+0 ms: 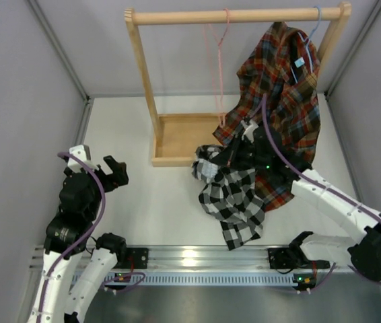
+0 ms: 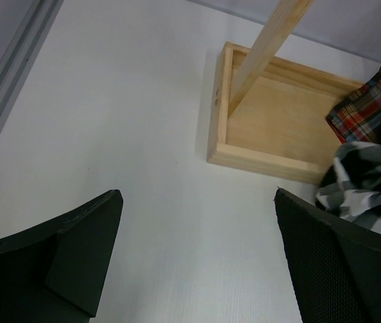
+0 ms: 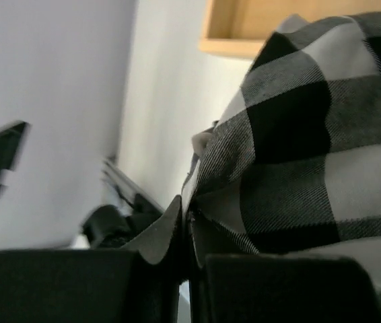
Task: Place the shirt on the hanger
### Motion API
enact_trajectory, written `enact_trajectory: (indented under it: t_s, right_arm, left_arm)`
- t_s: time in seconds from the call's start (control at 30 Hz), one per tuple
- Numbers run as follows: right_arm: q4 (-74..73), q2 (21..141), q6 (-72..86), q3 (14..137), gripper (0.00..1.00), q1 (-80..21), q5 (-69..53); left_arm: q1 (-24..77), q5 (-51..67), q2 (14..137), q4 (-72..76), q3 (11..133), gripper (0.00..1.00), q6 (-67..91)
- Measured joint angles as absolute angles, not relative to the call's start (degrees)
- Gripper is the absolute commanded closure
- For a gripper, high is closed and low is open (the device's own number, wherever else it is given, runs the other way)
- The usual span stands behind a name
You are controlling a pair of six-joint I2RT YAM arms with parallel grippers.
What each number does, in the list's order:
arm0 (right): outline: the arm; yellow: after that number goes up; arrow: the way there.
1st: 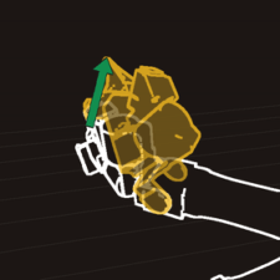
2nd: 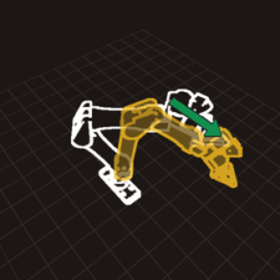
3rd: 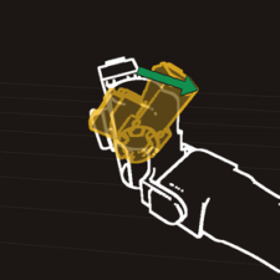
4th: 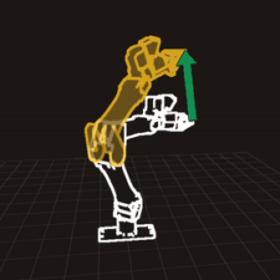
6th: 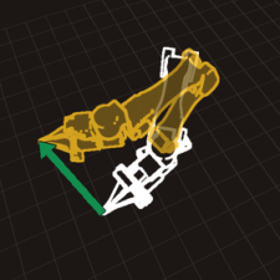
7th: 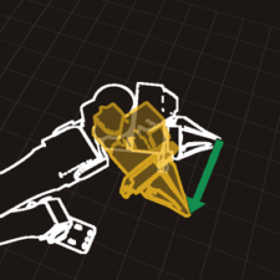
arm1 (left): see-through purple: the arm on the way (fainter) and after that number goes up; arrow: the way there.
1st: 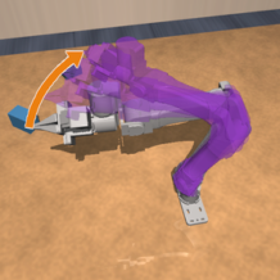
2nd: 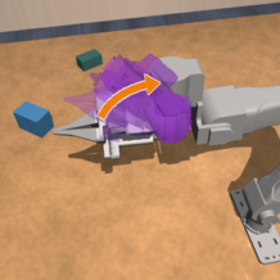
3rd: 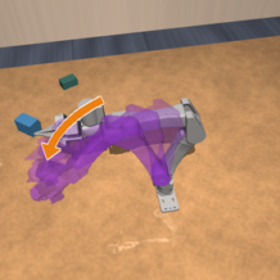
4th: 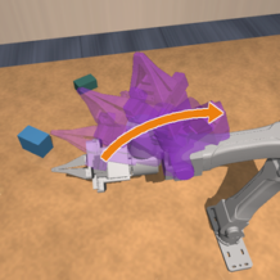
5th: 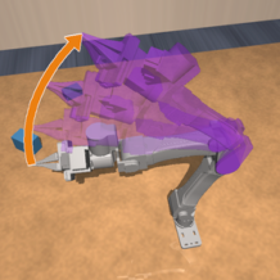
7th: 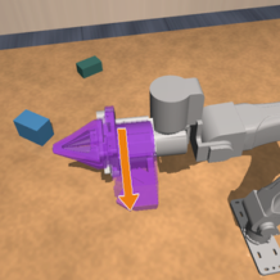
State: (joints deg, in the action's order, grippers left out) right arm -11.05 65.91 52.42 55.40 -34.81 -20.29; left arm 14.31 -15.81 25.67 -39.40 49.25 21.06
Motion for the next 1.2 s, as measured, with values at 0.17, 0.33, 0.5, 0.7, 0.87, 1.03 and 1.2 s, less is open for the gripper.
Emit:
enact_trajectory:
  t_s: [0.17, 0.33, 0.5, 0.7, 0.87, 1.03, 1.2]
  right_arm:
    - [-12.2, 70.5, 45.4, 55.3, 0.96, -51.9, 0.3]
    - [-9.4, 75.0, 44.2, 54.3, 0.55, -69.5, 17.9]
    - [-8.9, 80.8, 44.0, 53.2, 0.19, -75.8, 23.3]
    - [-13.4, 74.1, 36.2, 53.4, 0.04, -74.7, 24.1]
    - [-18.7, 66.8, 28.0, 58.7, 0.04, -63.0, 20.7]
    - [-21.9, 74.7, 20.3, 65.0, 0.03, -51.4, 15.4]
    - [-22.2, 85.5, 16.9, 63.8, 0.28, -45.9, 2.4]
  left_arm:
    - [14.3, -15.3, 25.9, -39.4, 49.3, 0.02, 21.0]
    - [14.3, -14.9, 26.0, -39.4, 49.3, 0.02, 21.0]
    - [14.3, -14.8, 26.0, -39.4, 49.3, 0.02, 20.9]
    - [14.3, -14.2, 26.0, -39.4, 49.3, 0.02, 20.9]
    - [14.3, -12.2, 27.7, -39.0, 49.3, 0.02, 20.9]
    - [14.3, -8.4, 31.4, -39.0, 49.3, 0.02, 20.8]
    - [14.3, 0.3, 34.7, -39.0, 49.3, 0.02, 21.6]
